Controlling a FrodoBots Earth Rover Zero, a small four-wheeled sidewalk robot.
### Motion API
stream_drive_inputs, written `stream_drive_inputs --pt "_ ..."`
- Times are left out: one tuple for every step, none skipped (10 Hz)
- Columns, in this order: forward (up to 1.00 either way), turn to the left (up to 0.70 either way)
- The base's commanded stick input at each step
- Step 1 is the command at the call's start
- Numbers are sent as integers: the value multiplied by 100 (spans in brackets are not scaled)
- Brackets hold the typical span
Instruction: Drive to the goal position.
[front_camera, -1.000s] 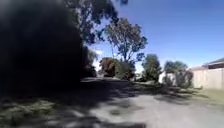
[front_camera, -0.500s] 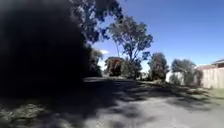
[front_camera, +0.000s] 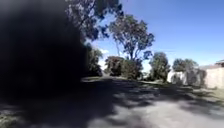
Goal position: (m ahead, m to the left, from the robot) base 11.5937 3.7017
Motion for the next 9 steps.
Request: stream_drive_inputs --pt "100 17" --pt "100 6" --pt "100 0" --pt "100 0" --pt "100 0" --pt "100 0" --pt "100 0" --pt "100 0" --pt "100 0"
